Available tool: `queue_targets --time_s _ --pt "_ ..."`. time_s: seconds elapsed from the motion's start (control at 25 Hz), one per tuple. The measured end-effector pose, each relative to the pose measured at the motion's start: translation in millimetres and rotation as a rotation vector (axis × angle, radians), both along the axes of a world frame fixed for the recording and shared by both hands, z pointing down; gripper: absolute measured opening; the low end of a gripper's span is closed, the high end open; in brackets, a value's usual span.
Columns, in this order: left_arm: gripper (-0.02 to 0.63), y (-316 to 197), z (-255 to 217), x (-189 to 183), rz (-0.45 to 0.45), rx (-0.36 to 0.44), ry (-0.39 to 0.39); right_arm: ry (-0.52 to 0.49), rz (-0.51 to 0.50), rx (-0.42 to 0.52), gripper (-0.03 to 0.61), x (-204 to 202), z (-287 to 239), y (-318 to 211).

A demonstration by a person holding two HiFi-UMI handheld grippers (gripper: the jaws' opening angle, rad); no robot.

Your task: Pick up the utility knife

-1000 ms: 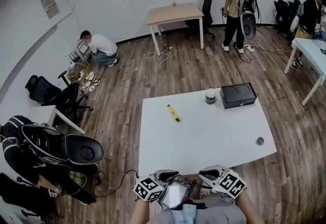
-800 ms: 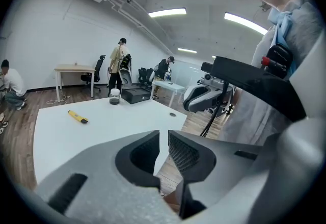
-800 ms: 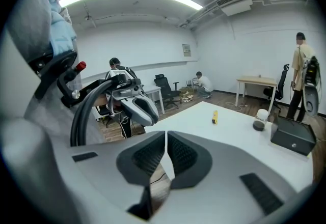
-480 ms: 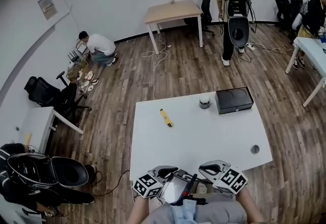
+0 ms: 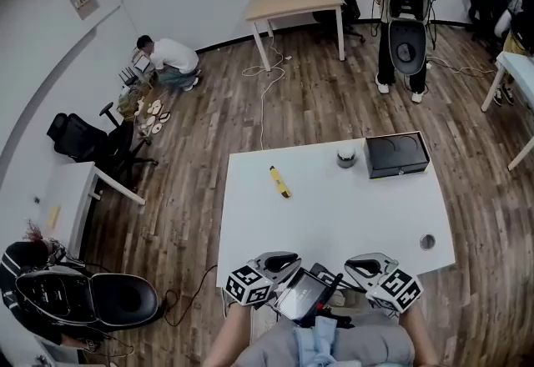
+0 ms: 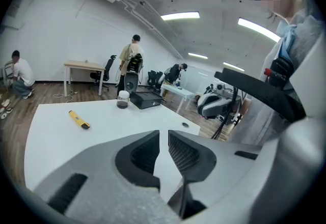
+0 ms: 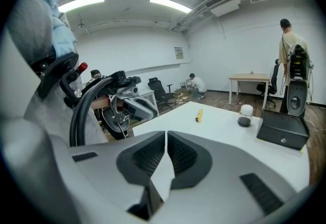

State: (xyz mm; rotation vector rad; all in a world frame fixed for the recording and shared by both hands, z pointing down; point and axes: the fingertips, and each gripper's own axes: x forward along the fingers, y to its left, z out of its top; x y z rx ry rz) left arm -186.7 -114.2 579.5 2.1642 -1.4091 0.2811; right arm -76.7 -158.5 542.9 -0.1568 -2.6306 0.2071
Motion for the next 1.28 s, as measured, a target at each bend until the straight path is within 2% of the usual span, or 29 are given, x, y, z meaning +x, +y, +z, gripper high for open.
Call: queue_targets --time_s 0.12,0.4,0.84,1.12,1.28 --pt "0.063 -14.5 -2.5 -19.6 0.0 0.013 -0.006 -0.002 0.041 0.012 0.029 0.1 -2.7 -7.6" --pt "0.063 -49.7 12.6 -51.4 0.19 -0.048 -0.262 0.006 0.128 -0.008 0.029 5.2 0.3 -24.4" --pt "0.063 -83.9 49.7 -98.1 0.404 -0.109 -0.494 -0.006 0.249 -0.031 0.029 7.1 3.8 -40.2" --pt "0.066 -106.6 77.8 -133.9 0.546 -0.129 -0.691 0.001 0.322 -0.047 0.029 11.7 8.3 -52.0" --pt "0.092 -117.6 92.0 -152.5 0.608 -0.165 -0.754 0.013 0.358 -0.05 0.029 15.9 11.0 -58.4"
